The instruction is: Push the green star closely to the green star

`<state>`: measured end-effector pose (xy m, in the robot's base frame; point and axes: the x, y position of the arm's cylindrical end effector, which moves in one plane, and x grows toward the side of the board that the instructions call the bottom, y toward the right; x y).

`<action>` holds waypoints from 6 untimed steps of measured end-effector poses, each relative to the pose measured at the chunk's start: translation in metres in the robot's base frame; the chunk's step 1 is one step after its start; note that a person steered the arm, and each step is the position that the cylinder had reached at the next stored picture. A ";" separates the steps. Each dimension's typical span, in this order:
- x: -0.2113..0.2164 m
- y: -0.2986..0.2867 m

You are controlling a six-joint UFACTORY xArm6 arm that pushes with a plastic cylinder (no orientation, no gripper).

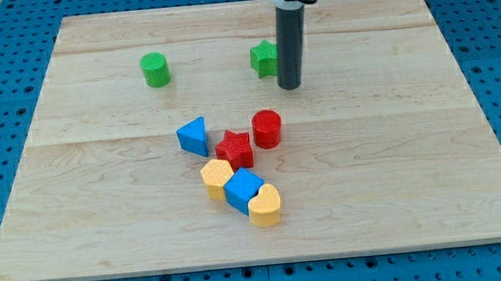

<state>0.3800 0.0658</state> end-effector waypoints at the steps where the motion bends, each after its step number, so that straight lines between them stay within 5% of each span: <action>1: -0.024 0.022; 4: -0.088 -0.091; 6: -0.090 -0.123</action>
